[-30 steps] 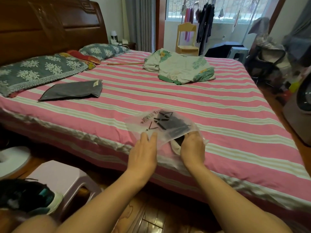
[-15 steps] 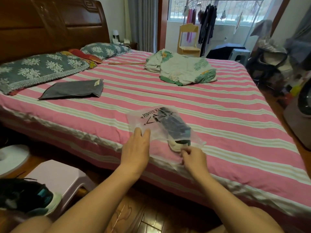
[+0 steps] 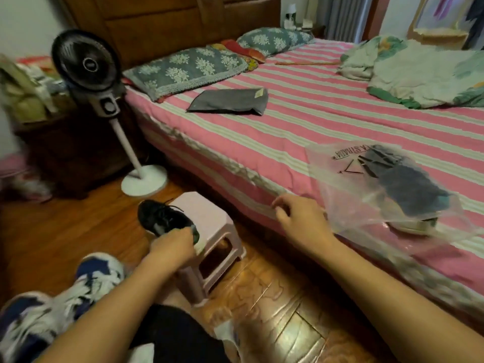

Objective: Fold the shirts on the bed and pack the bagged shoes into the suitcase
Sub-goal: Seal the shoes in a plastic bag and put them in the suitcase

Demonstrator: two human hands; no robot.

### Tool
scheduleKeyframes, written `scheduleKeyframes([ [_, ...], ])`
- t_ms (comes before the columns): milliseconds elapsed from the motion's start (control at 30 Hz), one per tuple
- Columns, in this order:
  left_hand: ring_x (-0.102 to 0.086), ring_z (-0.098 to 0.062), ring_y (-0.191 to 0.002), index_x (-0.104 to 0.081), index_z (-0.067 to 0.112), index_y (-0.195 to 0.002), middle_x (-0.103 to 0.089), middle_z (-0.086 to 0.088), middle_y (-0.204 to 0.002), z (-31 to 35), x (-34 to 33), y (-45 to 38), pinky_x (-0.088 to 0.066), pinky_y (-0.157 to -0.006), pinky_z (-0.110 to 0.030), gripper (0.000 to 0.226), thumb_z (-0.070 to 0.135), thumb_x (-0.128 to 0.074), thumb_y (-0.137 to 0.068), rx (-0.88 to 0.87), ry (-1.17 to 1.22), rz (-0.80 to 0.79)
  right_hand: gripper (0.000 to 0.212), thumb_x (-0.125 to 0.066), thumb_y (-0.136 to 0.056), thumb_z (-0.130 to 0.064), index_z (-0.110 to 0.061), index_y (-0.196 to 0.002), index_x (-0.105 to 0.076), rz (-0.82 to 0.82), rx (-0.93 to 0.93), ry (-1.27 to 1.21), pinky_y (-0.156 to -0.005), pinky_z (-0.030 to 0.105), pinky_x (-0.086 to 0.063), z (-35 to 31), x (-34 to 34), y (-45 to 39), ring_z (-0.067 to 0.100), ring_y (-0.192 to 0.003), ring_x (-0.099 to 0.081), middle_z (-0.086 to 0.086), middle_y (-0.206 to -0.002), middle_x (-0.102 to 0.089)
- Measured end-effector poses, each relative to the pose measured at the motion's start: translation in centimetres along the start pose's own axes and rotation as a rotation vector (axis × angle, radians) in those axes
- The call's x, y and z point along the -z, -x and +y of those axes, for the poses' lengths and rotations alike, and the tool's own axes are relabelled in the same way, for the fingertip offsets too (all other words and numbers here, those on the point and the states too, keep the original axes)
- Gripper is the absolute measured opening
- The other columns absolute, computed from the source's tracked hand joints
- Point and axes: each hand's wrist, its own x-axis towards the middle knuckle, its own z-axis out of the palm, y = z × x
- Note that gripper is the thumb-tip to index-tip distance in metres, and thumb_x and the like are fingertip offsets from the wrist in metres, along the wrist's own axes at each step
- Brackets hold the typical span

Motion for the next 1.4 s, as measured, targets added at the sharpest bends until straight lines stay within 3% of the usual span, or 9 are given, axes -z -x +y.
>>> scheduleKeyframes([
  [133,-0.065,-0.026,-0.091,-0.06,0.029,-0.105,-0.067,-0.003,-0.106,-7.3,-1.5,-0.6,-0.054,-0.077,-0.035,0.022,0.035,-0.064,-0.084,0.157,0.101,0.028,0.044,-0.054,-0.093,-0.022,-0.031,-0.136,-0.055,-0.489,0.134,0.067,-0.097,0.039,-0.049,-4.6,-11.9,-3.3,0.027,-0.119,-0.057,0.005,-0.128,-0.059],
  [300,-0.056,-0.027,-0.093,-0.057,0.028,-0.099,-0.063,-0.006,-0.112,-9.0,-4.2,-1.9,-0.042,-0.073,-0.035,0.016,0.016,-0.046,-0.097,0.294,0.493,0.312,0.076,-0.067,-0.093,-0.026,-0.033,-0.156,-0.025,-0.69,0.109,0.125,-0.109,0.045,-0.042,-8.1,-22.0,-6.9,0.042,-0.13,-0.048,0.018,-0.153,-0.027],
  [533,-0.048,-0.019,-0.092,-0.06,0.026,-0.123,-0.056,-0.003,-0.12,-8.1,-3.5,-3.1,-0.043,-0.073,-0.038,0.032,0.012,-0.048,-0.096,0.282,0.639,0.591,0.034,-0.069,-0.091,-0.027,-0.019,-0.12,-0.054,-0.552,0.098,0.149,-0.081,0.039,-0.05,-8.2,-22.5,-7.0,0.035,-0.102,-0.062,0.016,-0.114,-0.065],
  [733,-0.053,-0.018,-0.102,-0.059,0.014,-0.116,-0.052,-0.009,-0.126,-1.9,0.8,-0.2,-0.045,-0.083,-0.03,0.025,0.002,-0.047,-0.097,0.096,0.993,0.928,0.027,-0.075,-0.085,-0.024,-0.03,-0.095,-0.051,-0.186,0.005,-0.185,-0.071,0.023,-0.045,-3.5,-3.2,-0.2,0.013,-0.083,-0.059,-0.007,-0.09,-0.061],
  [800,-0.052,-0.018,-0.102,-0.061,0.013,-0.11,-0.055,-0.012,-0.122,2.2,2.4,0.3,-0.043,-0.088,-0.032,0.022,0.002,-0.048,-0.096,0.03,1.066,0.875,0.025,-0.076,-0.086,-0.024,-0.029,-0.093,-0.052,-0.012,-0.013,-0.238,-0.066,0.011,-0.039,-2.4,4.6,2.1,0.002,-0.076,-0.055,-0.013,-0.084,-0.058],
  [1033,-0.06,-0.029,-0.093,-0.063,0.016,-0.102,-0.059,-0.004,-0.104,21.1,4.8,3.6,-0.048,-0.076,-0.039,0.021,0.035,-0.064,-0.094,-0.671,0.544,0.559,0.024,-0.075,-0.084,-0.026,-0.019,-0.084,-0.052,0.502,-0.237,-0.01,-0.061,0.033,-0.038,4.6,23.7,12.5,0.024,-0.073,-0.053,0.0,-0.077,-0.059],
  [1200,-0.058,-0.03,-0.099,-0.051,0.016,-0.113,-0.053,-0.007,-0.112,28.4,4.0,4.7,-0.051,-0.076,-0.042,0.046,0.055,-0.06,-0.091,-0.784,-0.1,0.473,0.02,-0.079,-0.083,-0.023,-0.023,-0.084,-0.058,0.304,-0.368,-0.027,-0.066,0.034,-0.043,8.5,27.8,22.3,0.017,-0.076,-0.059,-0.002,-0.08,-0.064],
  [1300,-0.06,-0.03,-0.086,-0.053,0.016,-0.092,-0.063,-0.011,-0.101,29.9,4.8,3.6,-0.049,-0.074,-0.039,0.019,0.033,-0.057,-0.096,-0.711,0.083,0.322,0.019,-0.079,-0.084,-0.014,-0.019,-0.086,-0.061,0.135,-0.403,-0.112,-0.067,0.035,-0.046,9.7,27.6,26.0,0.014,-0.07,-0.06,0.004,-0.079,-0.065],
  [1400,-0.057,-0.026,-0.076,-0.053,0.015,-0.078,-0.06,-0.005,-0.076,30.5,6.4,2.9,-0.042,-0.065,-0.033,0.029,0.034,-0.063,-0.097,-0.629,0.399,0.16,0.017,-0.078,-0.082,-0.014,-0.018,-0.083,-0.061,0.013,-0.424,-0.125,-0.067,0.039,-0.047,10.3,26.9,27.7,0.015,-0.07,-0.059,0.006,-0.08,-0.063],
])
